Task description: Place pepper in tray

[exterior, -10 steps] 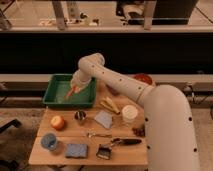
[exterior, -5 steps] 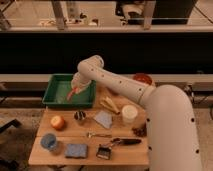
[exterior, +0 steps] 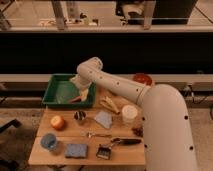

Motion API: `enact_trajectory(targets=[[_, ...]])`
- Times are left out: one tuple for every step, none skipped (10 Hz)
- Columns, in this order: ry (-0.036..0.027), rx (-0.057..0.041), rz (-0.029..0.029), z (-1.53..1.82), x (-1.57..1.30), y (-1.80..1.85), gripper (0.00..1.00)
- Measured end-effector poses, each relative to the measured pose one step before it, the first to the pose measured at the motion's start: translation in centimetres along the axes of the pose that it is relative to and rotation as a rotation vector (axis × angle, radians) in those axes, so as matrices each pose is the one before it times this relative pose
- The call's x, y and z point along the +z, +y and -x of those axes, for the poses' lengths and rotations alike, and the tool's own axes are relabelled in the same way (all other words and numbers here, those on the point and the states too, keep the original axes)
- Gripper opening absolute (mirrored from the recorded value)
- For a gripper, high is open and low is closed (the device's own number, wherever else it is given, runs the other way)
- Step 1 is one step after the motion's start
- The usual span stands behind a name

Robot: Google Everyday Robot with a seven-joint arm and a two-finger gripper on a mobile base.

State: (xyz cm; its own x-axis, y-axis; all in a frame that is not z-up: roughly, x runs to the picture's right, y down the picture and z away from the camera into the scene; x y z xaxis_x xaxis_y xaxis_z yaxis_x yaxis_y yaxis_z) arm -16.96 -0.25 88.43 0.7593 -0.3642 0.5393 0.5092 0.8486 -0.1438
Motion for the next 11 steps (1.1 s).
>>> enact_trajectory(targets=[[-0.00650, 0.01316, -0.00690, -0.083, -0.070, -0.141, 0.80], [-0.01066, 0.01087, -0.01681, -0.039, -0.429, -0.273, 0.80], [-0.01421, -0.00049, -0.04561, 0.231, -1.457, -0.795, 0.80], [0.00124, -0.01113, -0.03273, 0.249, -1.176, -0.580, 0.80], [0.00973, -0.00842, -0.04057, 0.322, -1.831, -0.996, 0.80], [0.01074, -0.01572, -0.04188, 0.620, -2.156, -1.341, 0.80], [0.00751, -0.01653, -0.02990, 0.553, -1.584, -1.134, 0.80], [0.00922, -0.02189, -0.03796, 0.709, -2.003, -1.621, 0.80], [-0.00028, -0.00950, -0.02714, 0.506, -1.235, -1.034, 0.80], [0.00599, 0.00674, -0.01084, -0.293, -1.358, -1.010, 0.78], [-0.00215, 0.00462, 0.00952, 0.018, -0.605, -0.555, 0.73]])
